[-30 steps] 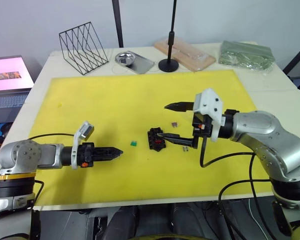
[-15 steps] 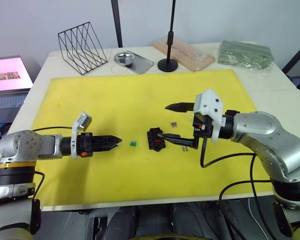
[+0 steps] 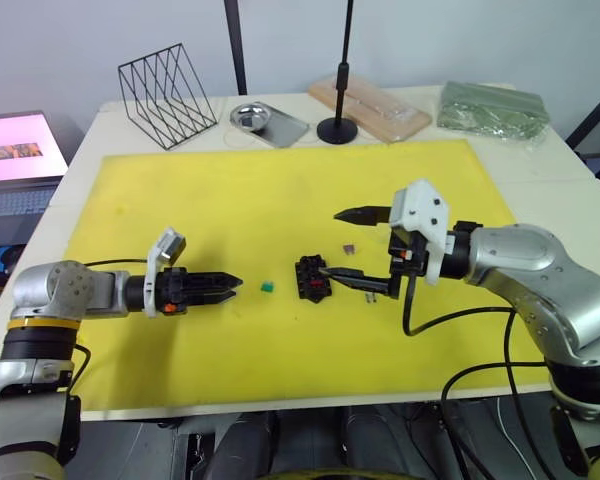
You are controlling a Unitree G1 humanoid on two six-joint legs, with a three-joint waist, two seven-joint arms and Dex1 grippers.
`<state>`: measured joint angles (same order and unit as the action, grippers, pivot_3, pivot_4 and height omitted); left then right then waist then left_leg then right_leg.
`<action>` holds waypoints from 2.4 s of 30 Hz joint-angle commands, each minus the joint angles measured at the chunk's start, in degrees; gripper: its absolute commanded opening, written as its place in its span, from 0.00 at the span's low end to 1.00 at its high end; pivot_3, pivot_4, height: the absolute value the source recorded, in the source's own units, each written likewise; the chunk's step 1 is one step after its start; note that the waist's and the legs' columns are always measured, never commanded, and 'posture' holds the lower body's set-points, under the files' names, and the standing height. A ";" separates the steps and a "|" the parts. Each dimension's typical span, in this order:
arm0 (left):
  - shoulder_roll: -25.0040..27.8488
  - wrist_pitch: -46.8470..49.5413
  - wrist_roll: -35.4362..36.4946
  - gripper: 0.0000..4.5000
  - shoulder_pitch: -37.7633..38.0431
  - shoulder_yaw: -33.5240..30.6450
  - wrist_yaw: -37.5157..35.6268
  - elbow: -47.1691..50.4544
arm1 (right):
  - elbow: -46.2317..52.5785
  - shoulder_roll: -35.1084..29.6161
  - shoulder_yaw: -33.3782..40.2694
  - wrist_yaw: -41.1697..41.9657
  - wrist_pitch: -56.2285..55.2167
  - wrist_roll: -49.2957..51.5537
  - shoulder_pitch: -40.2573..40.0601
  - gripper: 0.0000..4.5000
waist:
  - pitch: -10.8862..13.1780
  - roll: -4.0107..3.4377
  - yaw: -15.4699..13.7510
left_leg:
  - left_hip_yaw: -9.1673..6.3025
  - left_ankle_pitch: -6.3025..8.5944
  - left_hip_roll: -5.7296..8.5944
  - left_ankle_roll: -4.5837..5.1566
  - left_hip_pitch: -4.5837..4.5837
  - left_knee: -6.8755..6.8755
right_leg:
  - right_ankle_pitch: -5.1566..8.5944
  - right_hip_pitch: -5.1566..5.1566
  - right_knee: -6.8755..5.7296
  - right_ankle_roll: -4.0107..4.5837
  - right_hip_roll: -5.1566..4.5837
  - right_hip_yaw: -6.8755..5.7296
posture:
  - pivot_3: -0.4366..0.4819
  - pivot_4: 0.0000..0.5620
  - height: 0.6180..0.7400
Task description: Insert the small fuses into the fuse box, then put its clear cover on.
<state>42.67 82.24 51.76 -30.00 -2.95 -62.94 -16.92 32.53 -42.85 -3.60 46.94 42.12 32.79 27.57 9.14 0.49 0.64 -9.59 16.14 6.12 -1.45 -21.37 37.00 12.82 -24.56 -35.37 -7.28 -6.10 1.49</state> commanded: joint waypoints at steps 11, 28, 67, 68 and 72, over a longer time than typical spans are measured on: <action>1.12 -3.40 -2.07 0.99 -1.46 1.70 -4.67 0.88 | 2.10 -0.67 2.00 -0.35 -0.73 0.38 0.55 1.00 | 0.00 0.00 -0.02 | 0.00 0.00 0.00 0.00 -0.01 0.00 | 0.00 0.00 0.01 0.00 0.00 0.00 | 0.48 0.27 1.00; -6.54 9.49 -1.93 0.99 -8.86 -0.54 4.12 -1.01 | 1.65 -0.47 1.88 -0.56 -0.97 0.38 0.77 1.00 | 0.01 0.01 0.17 | -0.03 -0.03 0.01 -0.05 -0.02 0.01 | 0.00 -0.01 0.01 -0.01 0.02 -0.02 | 0.48 0.27 1.00; -12.29 6.19 -5.26 0.99 -7.19 1.29 11.46 -4.01 | 4.33 -1.50 2.90 -1.76 0.99 1.31 -0.27 1.00 | -0.01 0.00 -0.51 | -0.02 -0.08 0.03 -0.13 0.02 0.03 | -0.01 0.08 0.02 -0.01 -0.02 -0.02 | 0.48 0.27 1.00; -12.51 6.25 -5.23 0.99 -7.15 1.45 11.25 -4.16 | 4.39 -1.56 2.91 -1.75 1.09 1.34 -0.26 1.00 | -0.01 0.00 -0.62 | -0.02 -0.07 0.03 -0.12 0.02 0.03 | -0.01 0.09 0.02 -0.01 -0.03 -0.02 | 0.48 0.27 1.00; -14.97 6.01 -5.58 0.99 -8.00 1.25 11.58 -5.34 | 4.74 -1.93 3.19 -1.92 1.67 1.85 -0.16 1.00 | -0.02 -0.02 -1.53 | -0.01 -0.04 0.04 -0.07 0.03 0.06 | -0.01 0.11 0.02 -0.02 -0.03 -0.03 | 0.48 0.27 1.00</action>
<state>28.88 88.00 46.85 -38.68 -3.22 -52.20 -21.05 34.93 -44.03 -2.60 45.25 43.86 33.87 27.12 9.12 0.47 -0.88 -9.61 16.10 6.17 -1.51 -21.34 37.06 12.81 -24.43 -35.35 -7.30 -6.13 1.44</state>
